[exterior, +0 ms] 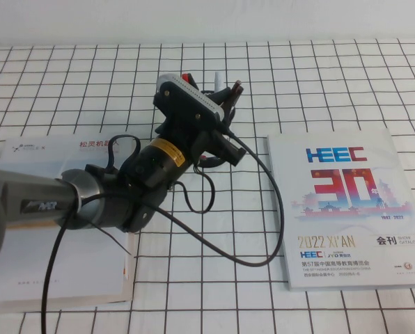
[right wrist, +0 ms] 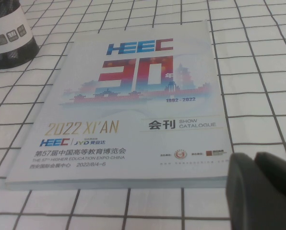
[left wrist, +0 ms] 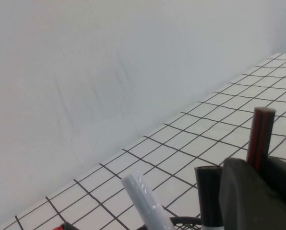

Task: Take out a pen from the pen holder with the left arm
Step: 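Take a marker out of the pen holder and lay it on the table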

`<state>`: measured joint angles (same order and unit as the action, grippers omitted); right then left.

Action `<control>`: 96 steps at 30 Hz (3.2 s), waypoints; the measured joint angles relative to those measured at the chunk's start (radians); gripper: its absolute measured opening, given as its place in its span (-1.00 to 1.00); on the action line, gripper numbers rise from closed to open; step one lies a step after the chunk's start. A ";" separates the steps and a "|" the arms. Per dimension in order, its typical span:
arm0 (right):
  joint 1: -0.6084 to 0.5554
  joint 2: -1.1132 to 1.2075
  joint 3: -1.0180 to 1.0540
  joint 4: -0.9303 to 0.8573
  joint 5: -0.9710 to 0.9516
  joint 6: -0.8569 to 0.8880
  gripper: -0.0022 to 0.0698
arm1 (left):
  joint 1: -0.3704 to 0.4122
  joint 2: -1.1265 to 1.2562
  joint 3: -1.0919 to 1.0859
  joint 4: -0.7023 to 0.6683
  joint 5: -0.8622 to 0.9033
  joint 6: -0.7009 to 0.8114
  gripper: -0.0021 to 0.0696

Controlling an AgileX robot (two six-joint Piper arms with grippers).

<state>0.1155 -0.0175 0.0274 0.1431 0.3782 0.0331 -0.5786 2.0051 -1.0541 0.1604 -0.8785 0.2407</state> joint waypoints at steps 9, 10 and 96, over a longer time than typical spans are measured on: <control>0.000 0.000 0.000 0.000 0.000 0.000 -0.98 | 0.000 -0.047 0.000 0.000 0.055 -0.004 -0.87; 0.000 0.000 0.000 0.000 0.000 0.000 -0.98 | 0.000 -0.056 0.000 0.000 0.055 -0.004 -0.87; 0.000 0.000 0.000 0.000 0.000 0.000 -0.98 | 0.103 -0.120 -0.327 -0.194 1.648 -0.421 -0.88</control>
<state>0.1155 -0.0175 0.0274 0.1431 0.3782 0.0331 -0.4761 1.8851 -1.3808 -0.0331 0.7691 -0.1806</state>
